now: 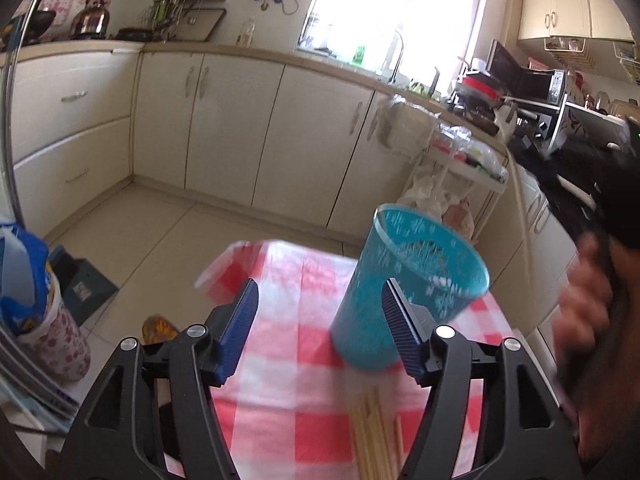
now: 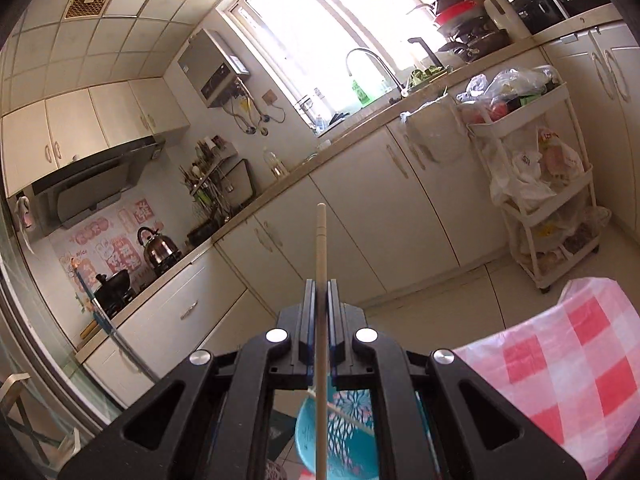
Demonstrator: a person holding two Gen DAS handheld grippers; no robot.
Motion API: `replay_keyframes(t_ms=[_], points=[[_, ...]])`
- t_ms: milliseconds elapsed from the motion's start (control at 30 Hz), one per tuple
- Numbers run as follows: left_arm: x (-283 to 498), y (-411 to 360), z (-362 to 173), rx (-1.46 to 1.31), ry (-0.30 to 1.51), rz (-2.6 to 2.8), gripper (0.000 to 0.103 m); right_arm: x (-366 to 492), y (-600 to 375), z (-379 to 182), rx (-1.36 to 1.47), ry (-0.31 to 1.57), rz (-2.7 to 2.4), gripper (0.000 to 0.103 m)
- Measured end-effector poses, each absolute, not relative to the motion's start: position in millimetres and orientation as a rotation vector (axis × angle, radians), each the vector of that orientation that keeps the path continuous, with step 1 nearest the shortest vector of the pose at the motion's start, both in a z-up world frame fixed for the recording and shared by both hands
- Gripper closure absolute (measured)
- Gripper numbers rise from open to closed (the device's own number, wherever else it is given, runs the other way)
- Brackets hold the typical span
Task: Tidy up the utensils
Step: 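Lower the right tool's chopstick into the teal basket and open the right tool, then move both tools back down to the chopsticks on the tablecloth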
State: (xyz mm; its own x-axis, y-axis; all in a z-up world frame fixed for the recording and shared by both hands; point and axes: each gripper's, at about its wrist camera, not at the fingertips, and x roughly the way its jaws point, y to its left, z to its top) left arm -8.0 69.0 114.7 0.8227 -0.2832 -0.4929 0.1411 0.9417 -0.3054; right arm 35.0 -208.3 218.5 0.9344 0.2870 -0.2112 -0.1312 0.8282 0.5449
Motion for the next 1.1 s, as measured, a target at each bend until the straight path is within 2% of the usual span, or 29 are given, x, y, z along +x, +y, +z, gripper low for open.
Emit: replay_keyframes(t_ms=[133,300,367,400,500,733,967,1100], points=[[-19,82,91,-0.298,0.618,-0.218,0.04,73,-195,207,0.521,0.332,0.159,0.097],[-24,82,77,-0.283,0.654,-0.224,0.04,102,-177,179,0.396,0.529,0.098,0.096],[-26,80,74,-0.282,0.668,-0.23,0.039,102,-173,172,0.363,0.575,0.089,0.087],[-27,80,73,-0.284,0.673,-0.231,0.039,101,-174,168,0.356,0.59,0.092,0.079],[-29,77,73,-0.285,0.69,-0.234,0.038,87,-182,169,0.366,0.583,0.099,0.075],[-40,76,64,-0.26,0.765,-0.217,0.035,-8,-210,172,0.396,0.529,0.104,0.075],[-58,64,45,-0.197,0.841,-0.222,0.034,-83,-177,66,0.274,0.87,0.136,0.085],[-67,55,45,-0.162,0.852,-0.229,0.032,-85,-162,37,0.248,0.942,0.139,0.086]])
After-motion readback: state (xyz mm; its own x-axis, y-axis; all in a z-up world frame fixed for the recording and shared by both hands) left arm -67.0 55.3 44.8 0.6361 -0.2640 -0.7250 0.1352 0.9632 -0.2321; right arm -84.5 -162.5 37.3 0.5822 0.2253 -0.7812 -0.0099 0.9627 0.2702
